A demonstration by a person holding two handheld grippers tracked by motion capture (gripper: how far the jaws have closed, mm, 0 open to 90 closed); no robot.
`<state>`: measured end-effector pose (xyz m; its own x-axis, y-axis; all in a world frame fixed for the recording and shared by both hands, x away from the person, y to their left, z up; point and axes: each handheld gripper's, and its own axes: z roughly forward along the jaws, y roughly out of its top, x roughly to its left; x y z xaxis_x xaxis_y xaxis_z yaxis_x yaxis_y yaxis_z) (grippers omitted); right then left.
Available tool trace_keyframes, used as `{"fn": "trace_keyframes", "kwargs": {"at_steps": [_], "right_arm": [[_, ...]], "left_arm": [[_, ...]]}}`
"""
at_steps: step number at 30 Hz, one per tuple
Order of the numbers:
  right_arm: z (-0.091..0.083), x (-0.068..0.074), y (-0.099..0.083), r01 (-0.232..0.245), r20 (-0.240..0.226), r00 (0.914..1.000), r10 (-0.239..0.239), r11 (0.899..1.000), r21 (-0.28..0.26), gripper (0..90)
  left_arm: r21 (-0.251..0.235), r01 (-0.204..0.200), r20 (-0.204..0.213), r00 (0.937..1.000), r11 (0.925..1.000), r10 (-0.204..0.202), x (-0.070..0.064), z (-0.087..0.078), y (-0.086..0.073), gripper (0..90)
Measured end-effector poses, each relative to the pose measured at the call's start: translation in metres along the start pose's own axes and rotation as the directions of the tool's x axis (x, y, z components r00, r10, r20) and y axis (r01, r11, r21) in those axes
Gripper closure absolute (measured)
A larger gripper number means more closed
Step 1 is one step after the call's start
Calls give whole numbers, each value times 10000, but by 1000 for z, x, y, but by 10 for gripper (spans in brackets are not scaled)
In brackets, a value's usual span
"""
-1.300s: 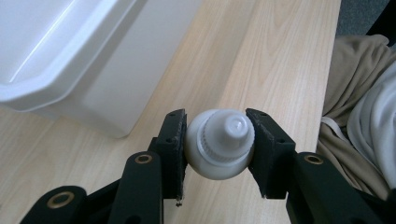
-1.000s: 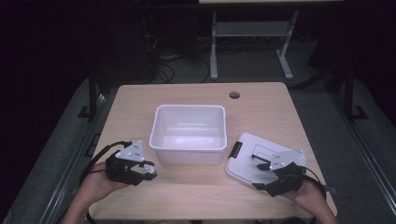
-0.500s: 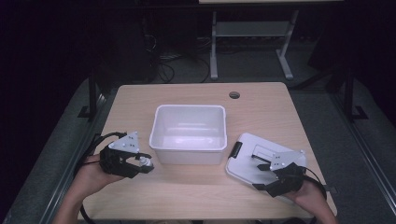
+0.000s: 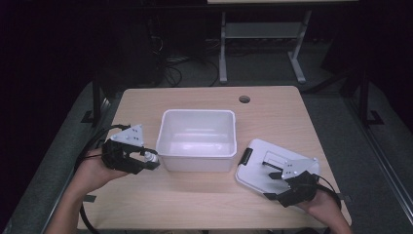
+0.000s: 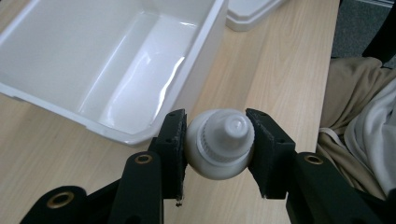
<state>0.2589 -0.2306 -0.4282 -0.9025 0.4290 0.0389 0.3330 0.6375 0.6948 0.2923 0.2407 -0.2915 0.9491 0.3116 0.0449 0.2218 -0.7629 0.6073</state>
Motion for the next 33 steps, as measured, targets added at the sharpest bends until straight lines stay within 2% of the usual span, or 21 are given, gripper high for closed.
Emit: {"fn": "trace_keyframes", "kwargs": {"at_steps": [11,33], "right_arm": [[0,-1,0,61,0,10000,-61,10000,21,308],[-3,-1,0,52,60,10000,-52,10000,-9,307]], "left_arm": [[-65,74,-120,9999,10000,-75,12,-6,11,597],[84,105,-226,9997,9999,-103,33,1,30,597]]}}
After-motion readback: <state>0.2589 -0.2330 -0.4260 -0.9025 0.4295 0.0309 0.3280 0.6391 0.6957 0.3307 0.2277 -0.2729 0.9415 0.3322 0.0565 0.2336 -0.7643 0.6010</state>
